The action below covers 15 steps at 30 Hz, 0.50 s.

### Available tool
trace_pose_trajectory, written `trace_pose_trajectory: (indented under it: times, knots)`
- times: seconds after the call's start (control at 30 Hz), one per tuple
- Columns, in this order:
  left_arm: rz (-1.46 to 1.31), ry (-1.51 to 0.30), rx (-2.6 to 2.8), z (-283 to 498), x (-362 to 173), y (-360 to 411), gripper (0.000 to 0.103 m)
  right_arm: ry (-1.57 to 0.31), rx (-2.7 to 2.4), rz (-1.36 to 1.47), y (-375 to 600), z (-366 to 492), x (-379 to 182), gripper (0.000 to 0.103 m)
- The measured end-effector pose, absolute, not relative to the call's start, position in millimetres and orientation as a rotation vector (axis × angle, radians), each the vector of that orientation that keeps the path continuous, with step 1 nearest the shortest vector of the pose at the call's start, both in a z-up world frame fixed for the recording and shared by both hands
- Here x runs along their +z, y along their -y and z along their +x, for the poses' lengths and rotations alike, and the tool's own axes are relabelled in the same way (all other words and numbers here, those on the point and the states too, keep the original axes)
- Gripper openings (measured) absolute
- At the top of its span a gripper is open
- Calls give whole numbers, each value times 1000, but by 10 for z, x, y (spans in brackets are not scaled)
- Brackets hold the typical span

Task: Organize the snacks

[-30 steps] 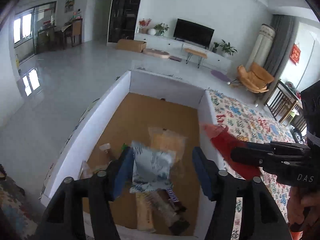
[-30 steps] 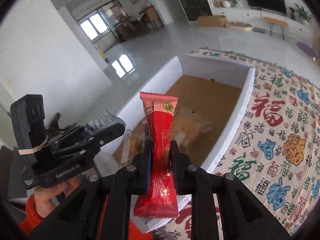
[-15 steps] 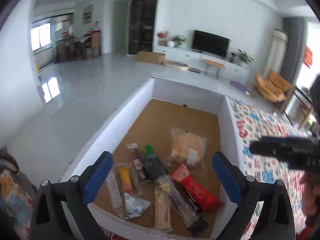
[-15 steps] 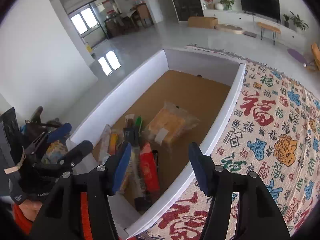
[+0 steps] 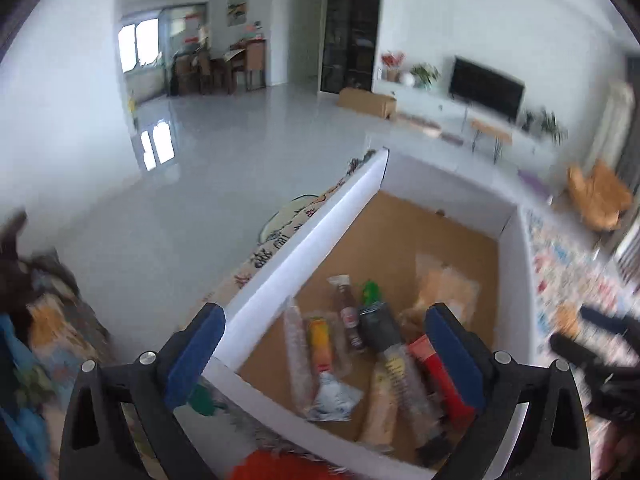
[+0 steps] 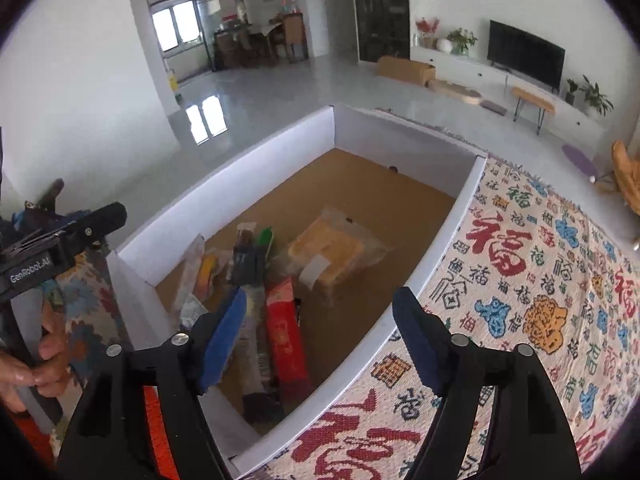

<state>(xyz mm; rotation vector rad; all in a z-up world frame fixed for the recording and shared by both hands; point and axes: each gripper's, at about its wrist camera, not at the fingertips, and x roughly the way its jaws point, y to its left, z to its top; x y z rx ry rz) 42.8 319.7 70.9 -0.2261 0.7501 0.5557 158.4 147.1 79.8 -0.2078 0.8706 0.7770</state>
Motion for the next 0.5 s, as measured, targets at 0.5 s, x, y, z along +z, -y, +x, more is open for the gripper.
trace_pose_trajectory:
  times: [0.5]
  knots:
    - [-55, -737, 664, 377, 754, -2925, 102, -878, 746, -199, -1429, 1531, 866, 80]
